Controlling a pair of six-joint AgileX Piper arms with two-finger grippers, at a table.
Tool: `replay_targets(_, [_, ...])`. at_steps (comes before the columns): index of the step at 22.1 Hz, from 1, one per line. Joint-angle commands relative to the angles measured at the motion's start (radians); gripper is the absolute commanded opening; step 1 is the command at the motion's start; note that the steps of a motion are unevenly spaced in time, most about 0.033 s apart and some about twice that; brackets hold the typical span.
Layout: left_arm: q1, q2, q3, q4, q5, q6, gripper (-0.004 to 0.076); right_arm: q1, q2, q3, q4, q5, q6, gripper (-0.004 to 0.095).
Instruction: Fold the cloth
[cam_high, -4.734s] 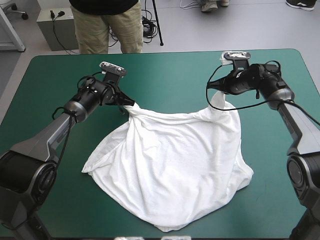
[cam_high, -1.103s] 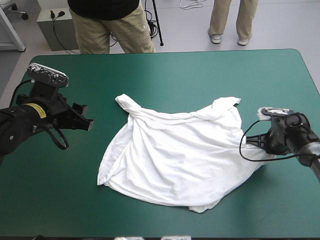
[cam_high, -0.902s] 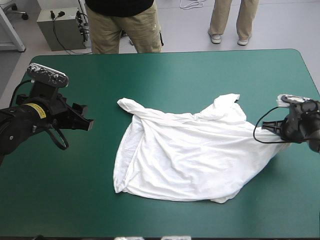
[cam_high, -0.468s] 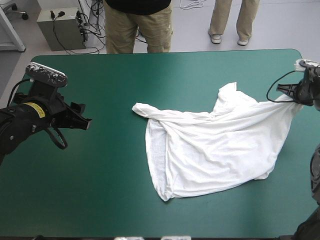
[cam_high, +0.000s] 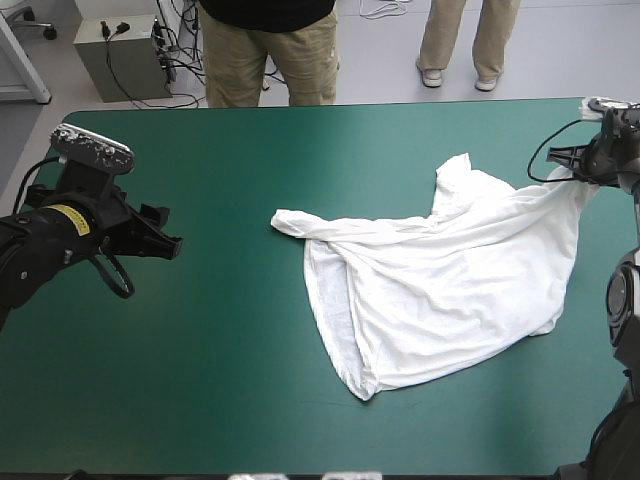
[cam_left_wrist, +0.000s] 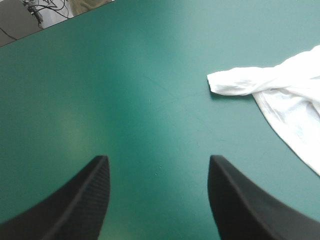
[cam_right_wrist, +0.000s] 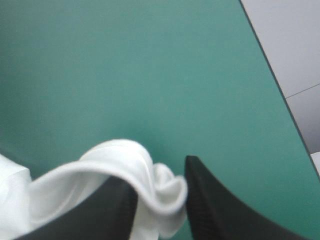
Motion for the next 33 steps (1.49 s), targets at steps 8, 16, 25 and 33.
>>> replay_targets(8, [-0.002,-0.009,-0.024,0.004,0.003,-0.006,0.0421,-0.007,-0.244,-0.010,0.135,0.196,-0.104,0.0549])
replay_targets(16, [-0.002,0.125,-0.024,0.004,0.014,0.076,0.0421,0.173,-0.635,0.280,0.224,0.289,-0.142,0.0549])
replay_targets(25, [-0.002,0.419,-0.102,-0.015,-0.033,0.166,0.0421,0.455,-0.827,0.526,0.226,0.326,-0.068,0.0534])
replay_targets(33, [-0.002,0.672,-0.414,-0.207,0.040,0.261,0.0492,0.462,-0.827,0.535,0.225,0.326,-0.059,0.0513])
